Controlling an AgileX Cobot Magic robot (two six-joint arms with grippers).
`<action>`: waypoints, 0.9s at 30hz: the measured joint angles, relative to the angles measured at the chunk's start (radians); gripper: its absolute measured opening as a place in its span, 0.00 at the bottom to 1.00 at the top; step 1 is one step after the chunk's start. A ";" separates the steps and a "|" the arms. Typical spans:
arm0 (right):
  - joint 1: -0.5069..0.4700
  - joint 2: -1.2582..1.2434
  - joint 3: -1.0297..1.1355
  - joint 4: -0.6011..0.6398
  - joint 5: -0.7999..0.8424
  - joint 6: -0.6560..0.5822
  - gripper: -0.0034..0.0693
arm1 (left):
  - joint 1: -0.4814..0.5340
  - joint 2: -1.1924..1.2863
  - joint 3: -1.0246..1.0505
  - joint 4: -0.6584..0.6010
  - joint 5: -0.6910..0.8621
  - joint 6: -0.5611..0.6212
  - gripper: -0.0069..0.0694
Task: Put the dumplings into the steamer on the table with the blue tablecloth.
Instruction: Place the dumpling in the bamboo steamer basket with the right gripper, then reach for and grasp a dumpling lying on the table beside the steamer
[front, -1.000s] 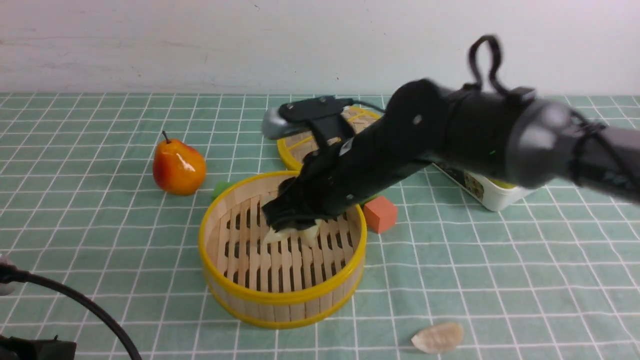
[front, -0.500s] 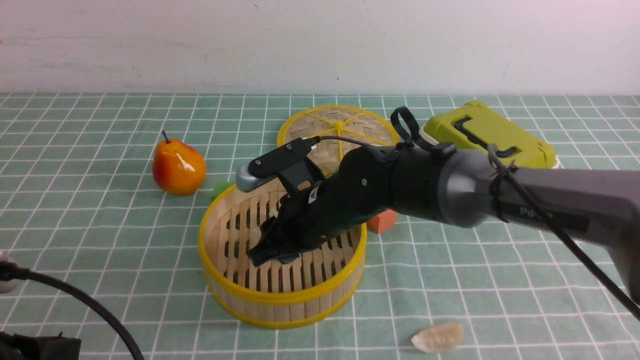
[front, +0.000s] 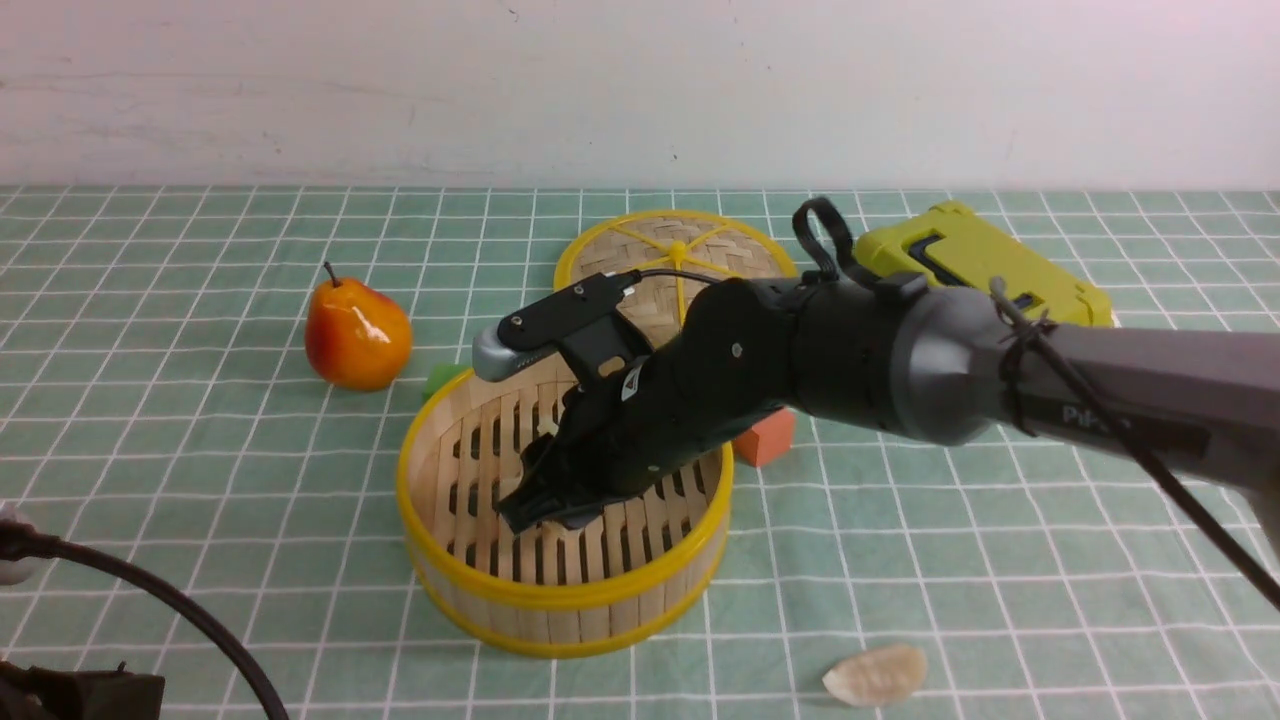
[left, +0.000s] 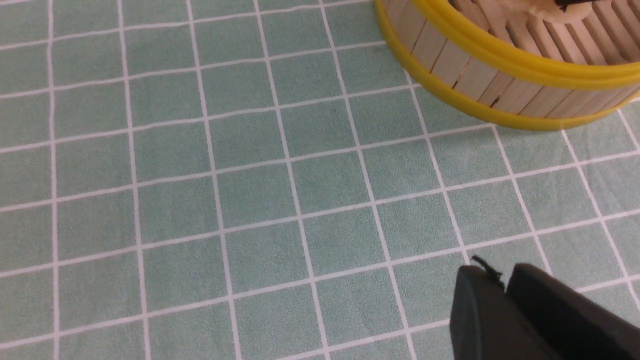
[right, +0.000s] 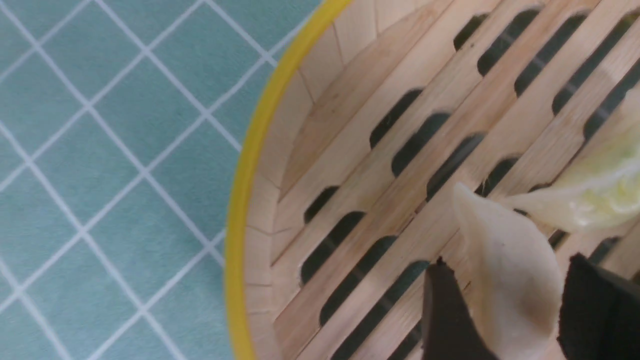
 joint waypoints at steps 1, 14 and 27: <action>0.000 -0.004 0.000 0.000 0.005 0.000 0.49 | 0.000 0.000 0.000 0.000 0.000 0.000 0.19; -0.032 -0.253 0.000 -0.133 0.335 0.105 0.49 | 0.000 0.000 0.000 0.004 -0.002 0.000 0.20; -0.129 -0.391 0.434 -0.452 0.433 0.172 0.50 | 0.000 0.000 0.000 0.002 -0.023 0.000 0.21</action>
